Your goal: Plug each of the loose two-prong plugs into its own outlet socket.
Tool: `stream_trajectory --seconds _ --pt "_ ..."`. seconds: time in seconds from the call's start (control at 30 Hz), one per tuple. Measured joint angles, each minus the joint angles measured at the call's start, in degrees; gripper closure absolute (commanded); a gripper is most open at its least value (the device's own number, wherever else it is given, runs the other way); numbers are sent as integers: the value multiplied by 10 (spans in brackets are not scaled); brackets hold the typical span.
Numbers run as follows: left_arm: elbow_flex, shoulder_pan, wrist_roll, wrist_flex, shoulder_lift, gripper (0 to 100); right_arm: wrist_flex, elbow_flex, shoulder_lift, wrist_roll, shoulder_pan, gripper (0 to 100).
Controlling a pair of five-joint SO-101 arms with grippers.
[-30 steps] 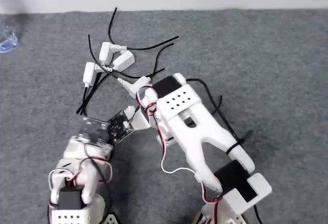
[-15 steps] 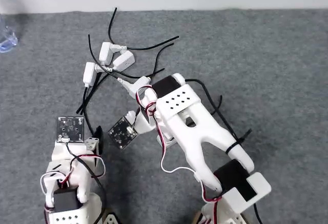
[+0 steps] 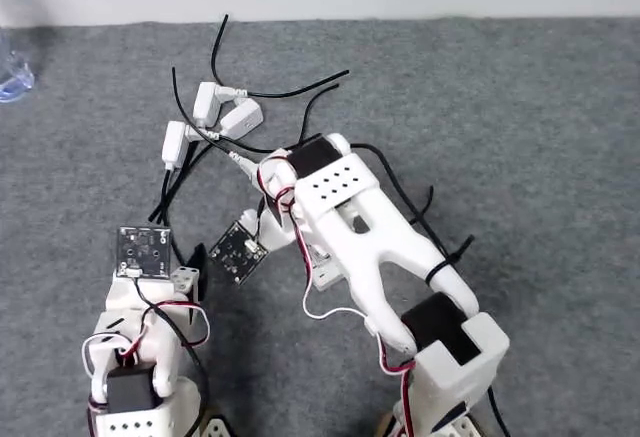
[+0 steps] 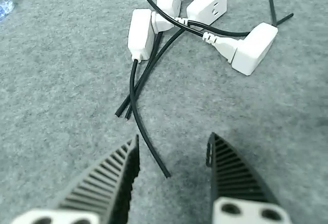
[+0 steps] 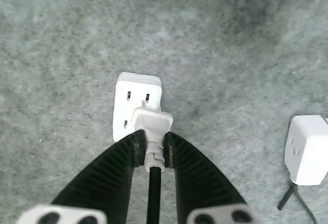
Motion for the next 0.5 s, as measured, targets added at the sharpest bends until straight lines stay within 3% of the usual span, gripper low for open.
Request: stream_trajectory --seconds 0.5 --pt "0 1 -3 0 0 794 78 -21 6 0 -4 988"
